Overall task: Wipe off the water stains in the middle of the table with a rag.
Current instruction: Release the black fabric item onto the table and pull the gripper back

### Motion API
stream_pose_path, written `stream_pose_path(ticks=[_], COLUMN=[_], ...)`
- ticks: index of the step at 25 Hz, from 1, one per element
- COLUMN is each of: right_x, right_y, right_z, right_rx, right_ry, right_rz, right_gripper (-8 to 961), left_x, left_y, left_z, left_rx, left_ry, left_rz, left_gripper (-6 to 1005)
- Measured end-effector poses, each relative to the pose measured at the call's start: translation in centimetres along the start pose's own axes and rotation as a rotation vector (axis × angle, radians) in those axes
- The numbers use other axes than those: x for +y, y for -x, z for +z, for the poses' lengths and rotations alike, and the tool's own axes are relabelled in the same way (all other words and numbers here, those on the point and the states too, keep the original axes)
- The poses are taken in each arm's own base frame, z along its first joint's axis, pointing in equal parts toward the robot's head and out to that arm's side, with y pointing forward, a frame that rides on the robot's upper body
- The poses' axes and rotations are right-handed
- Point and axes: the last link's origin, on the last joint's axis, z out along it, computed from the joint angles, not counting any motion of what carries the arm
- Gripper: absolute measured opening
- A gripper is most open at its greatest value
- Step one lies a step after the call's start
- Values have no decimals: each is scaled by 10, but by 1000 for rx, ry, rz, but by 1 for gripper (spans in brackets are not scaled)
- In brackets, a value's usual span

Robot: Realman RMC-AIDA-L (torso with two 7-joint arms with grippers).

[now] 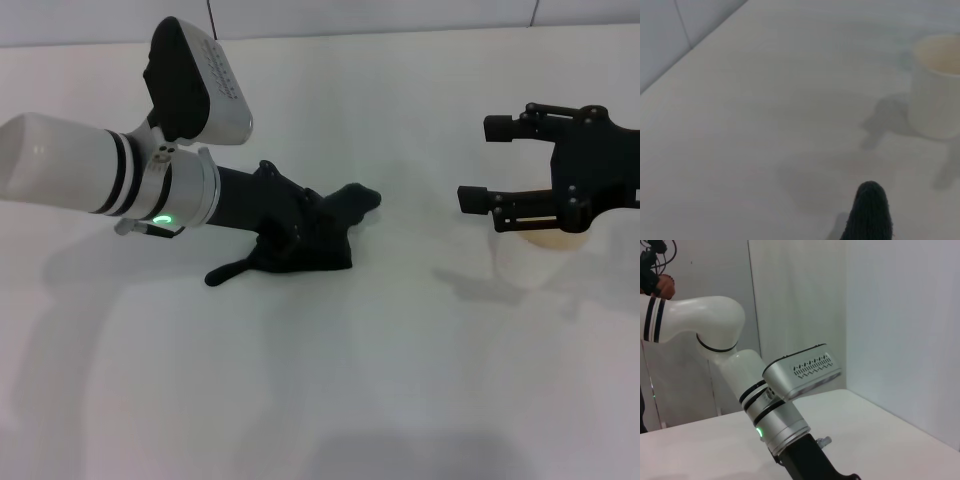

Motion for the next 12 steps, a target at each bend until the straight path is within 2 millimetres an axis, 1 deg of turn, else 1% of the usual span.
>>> stream_pose_path(ticks=[5, 12], right_x=[0, 0], right_y=[0, 0], right_z=[0, 2], right_rx=[0, 1], right_ry=[2, 2], right_rz=[0, -3], right_gripper=[854, 855], left_x=[-1, 8], left_y=[-4, -15], left_z=[2, 15], left_rx=[-7, -28], left_ry=[-6, 51], left_rz=[16, 63], left_gripper=[91, 92])
